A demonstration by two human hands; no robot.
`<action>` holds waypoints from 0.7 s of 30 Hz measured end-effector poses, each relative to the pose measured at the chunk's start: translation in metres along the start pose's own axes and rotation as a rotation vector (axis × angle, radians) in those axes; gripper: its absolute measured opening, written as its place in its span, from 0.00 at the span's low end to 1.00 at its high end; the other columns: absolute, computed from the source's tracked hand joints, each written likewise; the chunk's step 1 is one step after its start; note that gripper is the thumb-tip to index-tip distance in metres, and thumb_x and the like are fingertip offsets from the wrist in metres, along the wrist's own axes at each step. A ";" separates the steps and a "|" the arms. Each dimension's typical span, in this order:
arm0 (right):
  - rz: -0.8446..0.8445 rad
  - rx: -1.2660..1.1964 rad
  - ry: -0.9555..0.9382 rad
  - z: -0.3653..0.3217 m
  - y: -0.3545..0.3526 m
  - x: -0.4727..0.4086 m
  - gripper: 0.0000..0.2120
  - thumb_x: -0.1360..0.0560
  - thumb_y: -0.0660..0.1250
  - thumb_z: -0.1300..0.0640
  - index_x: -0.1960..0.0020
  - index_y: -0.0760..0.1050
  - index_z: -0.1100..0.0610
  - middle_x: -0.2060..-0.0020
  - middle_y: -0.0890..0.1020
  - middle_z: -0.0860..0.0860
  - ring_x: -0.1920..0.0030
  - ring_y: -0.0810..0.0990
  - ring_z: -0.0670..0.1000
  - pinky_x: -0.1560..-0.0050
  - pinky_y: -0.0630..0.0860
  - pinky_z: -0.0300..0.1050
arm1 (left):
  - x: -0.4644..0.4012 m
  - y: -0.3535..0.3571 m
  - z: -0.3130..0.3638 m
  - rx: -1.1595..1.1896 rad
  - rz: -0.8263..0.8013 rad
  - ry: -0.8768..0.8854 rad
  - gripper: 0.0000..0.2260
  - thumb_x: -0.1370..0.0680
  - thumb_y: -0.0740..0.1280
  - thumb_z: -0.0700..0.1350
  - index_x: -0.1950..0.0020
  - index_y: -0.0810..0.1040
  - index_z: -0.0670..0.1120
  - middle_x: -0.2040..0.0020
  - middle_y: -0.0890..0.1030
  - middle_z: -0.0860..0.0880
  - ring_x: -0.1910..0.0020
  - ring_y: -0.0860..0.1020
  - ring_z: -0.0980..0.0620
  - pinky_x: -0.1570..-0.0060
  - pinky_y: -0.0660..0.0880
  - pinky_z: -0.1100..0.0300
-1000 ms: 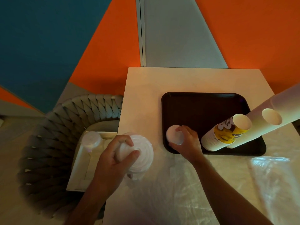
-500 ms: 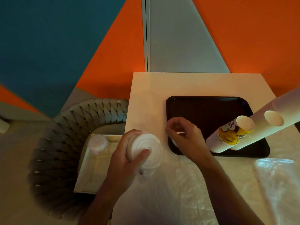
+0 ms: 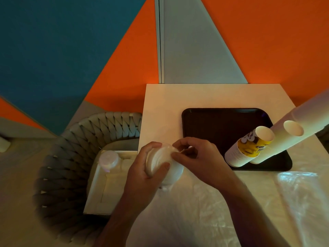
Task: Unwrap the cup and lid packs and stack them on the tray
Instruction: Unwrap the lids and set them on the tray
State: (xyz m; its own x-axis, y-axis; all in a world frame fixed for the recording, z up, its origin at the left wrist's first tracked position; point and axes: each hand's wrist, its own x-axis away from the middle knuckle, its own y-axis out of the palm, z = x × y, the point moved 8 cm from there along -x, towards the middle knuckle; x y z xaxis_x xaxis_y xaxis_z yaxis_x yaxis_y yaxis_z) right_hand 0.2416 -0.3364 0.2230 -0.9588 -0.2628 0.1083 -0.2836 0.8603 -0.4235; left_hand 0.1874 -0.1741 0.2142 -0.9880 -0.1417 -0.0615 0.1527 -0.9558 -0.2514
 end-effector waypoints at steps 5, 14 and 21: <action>-0.067 -0.085 -0.003 0.002 0.001 0.000 0.04 0.25 0.76 0.55 0.52 0.82 0.50 0.57 0.85 0.44 0.56 0.84 0.45 0.58 0.78 0.38 | 0.003 -0.001 0.006 -0.021 0.010 -0.024 0.17 0.27 0.73 0.50 0.43 0.72 0.61 0.50 0.76 0.76 0.47 0.76 0.71 0.58 0.73 0.77; -0.048 -0.381 0.105 0.008 0.003 0.003 0.04 0.23 0.72 0.59 0.49 0.82 0.59 0.59 0.85 0.51 0.58 0.85 0.49 0.59 0.79 0.39 | 0.006 0.001 -0.004 0.161 -0.037 -0.176 0.14 0.29 0.68 0.53 0.44 0.77 0.53 0.54 0.84 0.58 0.57 0.83 0.54 0.73 0.79 0.58; -0.181 0.130 -0.242 -0.019 0.011 0.020 0.33 0.35 0.83 0.52 0.35 0.73 0.43 0.35 0.69 0.38 0.37 0.74 0.41 0.44 0.79 0.37 | 0.007 -0.004 -0.008 0.162 0.041 -0.220 0.12 0.29 0.67 0.55 0.48 0.78 0.55 0.59 0.84 0.54 0.65 0.82 0.48 0.75 0.77 0.60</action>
State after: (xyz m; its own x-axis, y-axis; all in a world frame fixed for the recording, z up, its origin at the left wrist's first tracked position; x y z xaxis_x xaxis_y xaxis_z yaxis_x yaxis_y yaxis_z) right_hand 0.2186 -0.3242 0.2373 -0.8566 -0.5157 -0.0175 -0.4293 0.7311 -0.5303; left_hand 0.1798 -0.1690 0.2072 -0.9650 -0.2172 0.1472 0.2049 -0.9743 -0.0938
